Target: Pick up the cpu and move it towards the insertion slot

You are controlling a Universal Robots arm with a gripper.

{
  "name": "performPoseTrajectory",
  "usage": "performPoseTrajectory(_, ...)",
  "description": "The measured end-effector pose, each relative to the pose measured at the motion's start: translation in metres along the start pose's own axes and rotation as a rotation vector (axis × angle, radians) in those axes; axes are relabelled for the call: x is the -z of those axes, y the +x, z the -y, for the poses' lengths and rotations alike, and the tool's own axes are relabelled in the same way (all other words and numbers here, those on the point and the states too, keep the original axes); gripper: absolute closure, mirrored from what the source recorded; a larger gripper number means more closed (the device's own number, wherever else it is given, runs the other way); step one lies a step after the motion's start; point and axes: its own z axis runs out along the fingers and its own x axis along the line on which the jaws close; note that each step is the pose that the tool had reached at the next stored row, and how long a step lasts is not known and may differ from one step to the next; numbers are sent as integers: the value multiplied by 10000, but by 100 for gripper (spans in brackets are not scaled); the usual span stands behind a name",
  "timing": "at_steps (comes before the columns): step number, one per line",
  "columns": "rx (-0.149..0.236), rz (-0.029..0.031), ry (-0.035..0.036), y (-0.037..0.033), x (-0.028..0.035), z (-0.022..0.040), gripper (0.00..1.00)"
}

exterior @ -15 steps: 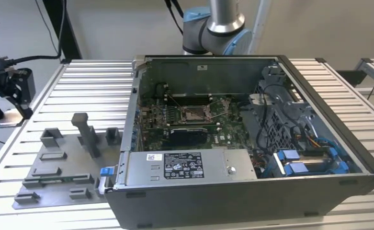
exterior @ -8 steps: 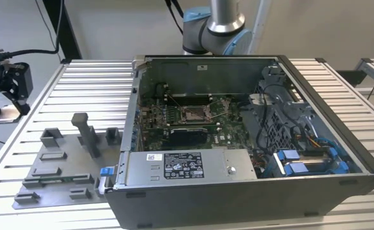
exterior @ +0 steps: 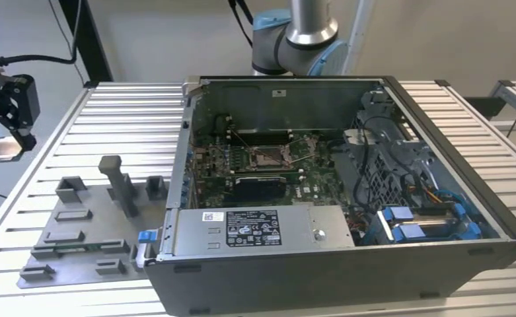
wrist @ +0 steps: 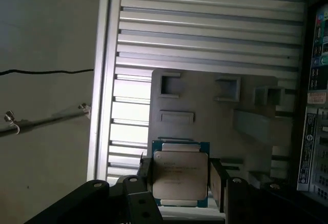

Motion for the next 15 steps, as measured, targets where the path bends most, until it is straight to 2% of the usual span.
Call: performPoseTrajectory(15, 0, -1, 0, 2, 243, -8, 100)
